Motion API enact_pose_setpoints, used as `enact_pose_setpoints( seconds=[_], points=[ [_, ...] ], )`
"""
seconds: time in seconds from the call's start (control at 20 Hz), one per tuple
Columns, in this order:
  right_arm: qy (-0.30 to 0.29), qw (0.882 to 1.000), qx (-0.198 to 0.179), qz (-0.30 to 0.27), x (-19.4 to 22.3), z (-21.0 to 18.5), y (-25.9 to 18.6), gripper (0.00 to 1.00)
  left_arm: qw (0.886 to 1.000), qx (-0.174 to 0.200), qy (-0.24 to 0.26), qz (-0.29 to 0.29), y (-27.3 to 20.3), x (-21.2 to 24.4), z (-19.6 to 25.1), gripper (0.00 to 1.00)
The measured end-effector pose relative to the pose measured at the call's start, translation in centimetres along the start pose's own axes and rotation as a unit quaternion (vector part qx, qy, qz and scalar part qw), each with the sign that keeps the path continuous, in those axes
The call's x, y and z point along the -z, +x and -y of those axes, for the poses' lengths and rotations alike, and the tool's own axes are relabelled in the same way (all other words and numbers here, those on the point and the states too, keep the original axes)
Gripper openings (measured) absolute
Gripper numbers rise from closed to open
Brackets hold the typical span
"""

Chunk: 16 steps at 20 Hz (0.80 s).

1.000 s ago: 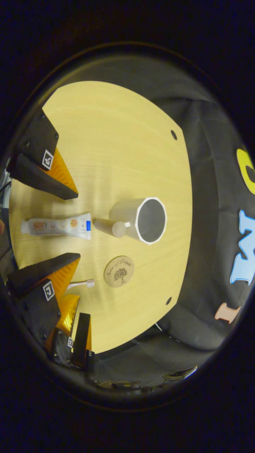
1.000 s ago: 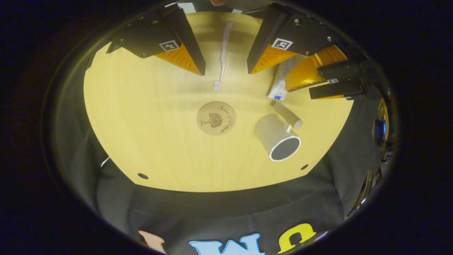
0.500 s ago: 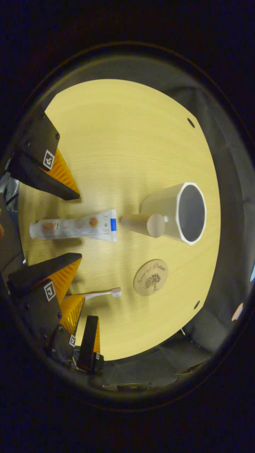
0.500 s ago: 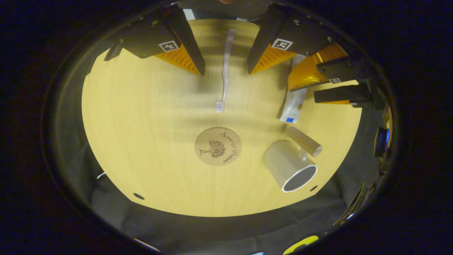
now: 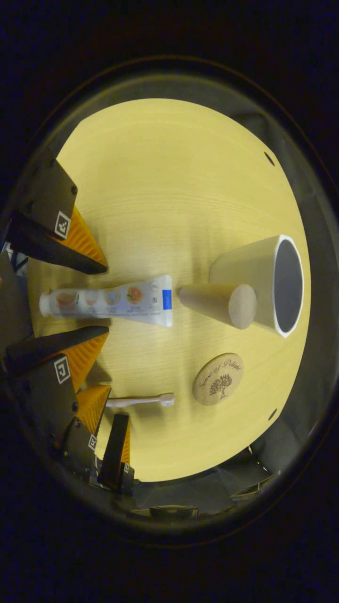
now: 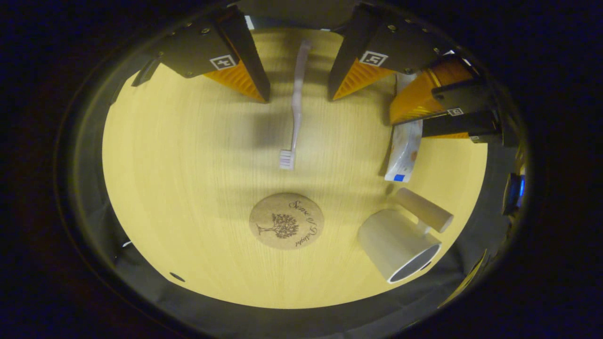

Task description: Put the toothbrush and toothpaste on the desktop into the cup, then pick up the cup and place it on the coaster on the desktop.

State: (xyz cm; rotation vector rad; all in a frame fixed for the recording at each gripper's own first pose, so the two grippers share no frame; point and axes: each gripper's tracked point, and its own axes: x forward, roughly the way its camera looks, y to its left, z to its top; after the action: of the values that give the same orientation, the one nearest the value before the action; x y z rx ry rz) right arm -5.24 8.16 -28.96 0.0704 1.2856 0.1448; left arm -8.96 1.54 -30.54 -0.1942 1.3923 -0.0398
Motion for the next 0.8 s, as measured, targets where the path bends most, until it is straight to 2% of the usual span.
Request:
enact_pose_setpoints(
  seconds=[0.05, 0.1, 0.15, 0.25, 0.35, 0.4, 0.5, 0.55, 0.65, 0.7, 0.8],
  points=[
    [0.0, 1.0, 0.0, -0.018, 0.5, 0.1, -0.1, 0.76, 1.0, 0.0, 0.0, -0.002, 0.2, 0.1, 0.0, 0.7],
    [-0.002, 1.0, 0.001, -0.025, 0.8, 0.1, -0.2, 0.68, 1.0, -0.004, 0.0, -0.004, 0.3, 0.0, -0.1, 0.69],
    [-0.003, 1.0, 0.01, -0.023, 0.7, 0.5, 0.2, 0.7, 1.0, -0.004, -0.002, -0.008, 0.6, 0.3, 0.0, 0.7],
    [-0.002, 0.999, 0.011, -0.03, 0.9, 0.6, -0.1, 0.49, 1.0, -0.008, 0.001, -0.007, 0.7, 0.1, -0.1, 0.6],
    [-0.01, 0.999, 0.012, -0.031, 0.9, 0.8, 0.1, 0.48, 1.0, -0.014, 0.0, -0.004, 0.6, -0.1, -0.3, 0.54],
    [0.004, 0.999, 0.022, -0.023, 0.5, 1.5, 0.1, 0.47, 1.0, -0.015, 0.002, -0.004, 0.6, -0.2, -0.2, 0.48],
    [0.005, 0.999, 0.015, -0.028, 0.8, 1.5, 0.2, 0.22, 1.0, -0.014, 0.003, 0.002, 0.5, -0.3, -0.1, 0.46],
    [0.007, 1.0, 0.012, -0.027, 0.8, 1.5, 0.2, 0.21, 1.0, -0.016, 0.007, -0.001, 0.5, -0.1, 0.0, 0.39],
    [0.02, 1.0, 0.009, -0.014, 0.3, 1.8, 0.6, 0.21, 1.0, -0.022, 0.017, 0.004, 0.6, 0.0, -0.1, 0.39],
    [0.019, 1.0, 0.006, -0.02, 0.9, 1.2, 0.3, 0.08, 1.0, -0.022, 0.019, 0.005, 0.5, -0.1, 0.0, 0.32],
    [0.019, 1.0, -0.001, -0.012, 0.5, 1.6, 0.0, 0.09, 0.999, -0.018, 0.025, 0.008, 0.5, -0.2, 0.0, 0.32]
  ],
)
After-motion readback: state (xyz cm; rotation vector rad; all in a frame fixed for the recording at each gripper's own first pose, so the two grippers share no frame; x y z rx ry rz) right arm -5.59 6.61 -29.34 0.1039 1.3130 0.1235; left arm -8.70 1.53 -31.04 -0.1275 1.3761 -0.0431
